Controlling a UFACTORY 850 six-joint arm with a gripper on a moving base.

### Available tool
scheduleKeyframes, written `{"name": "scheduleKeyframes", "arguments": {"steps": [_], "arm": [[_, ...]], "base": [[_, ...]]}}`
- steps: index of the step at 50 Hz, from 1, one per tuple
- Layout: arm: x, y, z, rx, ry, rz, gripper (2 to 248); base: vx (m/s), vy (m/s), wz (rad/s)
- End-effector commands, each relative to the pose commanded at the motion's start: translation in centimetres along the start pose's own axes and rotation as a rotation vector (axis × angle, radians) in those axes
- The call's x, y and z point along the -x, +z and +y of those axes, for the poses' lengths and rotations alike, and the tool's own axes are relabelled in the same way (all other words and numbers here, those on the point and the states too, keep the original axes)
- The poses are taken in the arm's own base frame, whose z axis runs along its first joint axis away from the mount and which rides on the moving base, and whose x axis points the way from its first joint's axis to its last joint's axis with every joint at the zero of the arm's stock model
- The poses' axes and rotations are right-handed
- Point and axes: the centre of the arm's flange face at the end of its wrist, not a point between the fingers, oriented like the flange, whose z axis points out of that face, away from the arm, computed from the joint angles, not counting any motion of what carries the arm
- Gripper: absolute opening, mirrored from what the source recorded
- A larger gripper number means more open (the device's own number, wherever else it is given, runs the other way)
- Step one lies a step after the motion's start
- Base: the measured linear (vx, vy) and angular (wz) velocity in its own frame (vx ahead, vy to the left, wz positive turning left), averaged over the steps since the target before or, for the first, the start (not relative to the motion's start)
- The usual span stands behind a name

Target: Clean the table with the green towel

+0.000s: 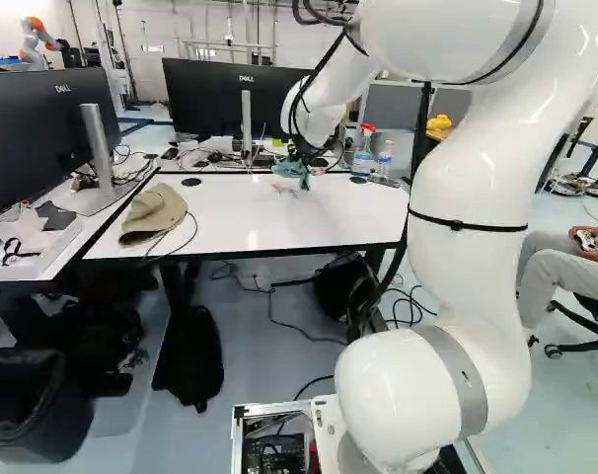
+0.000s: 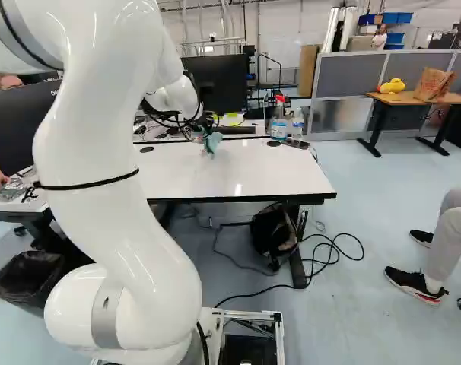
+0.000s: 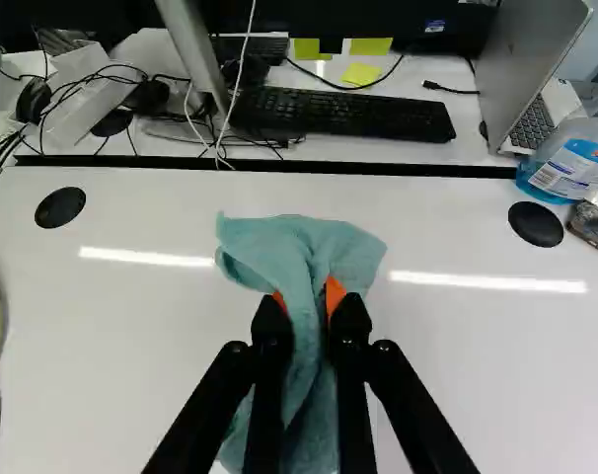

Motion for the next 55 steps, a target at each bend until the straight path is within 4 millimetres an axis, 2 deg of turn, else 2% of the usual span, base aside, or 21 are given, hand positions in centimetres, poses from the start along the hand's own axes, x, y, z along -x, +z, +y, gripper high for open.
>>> {"name": "scheduleKeyframes", "arguments": {"steps": [14, 55], "arm": [[0.2, 0.4, 0.1, 0.001, 0.001, -0.008, 55], [3.1, 4.8, 0.1, 0.001, 0.001, -0.088, 55]], "base": [[0.000, 0.000, 0.000], [0.000, 0.000, 0.000]]}}
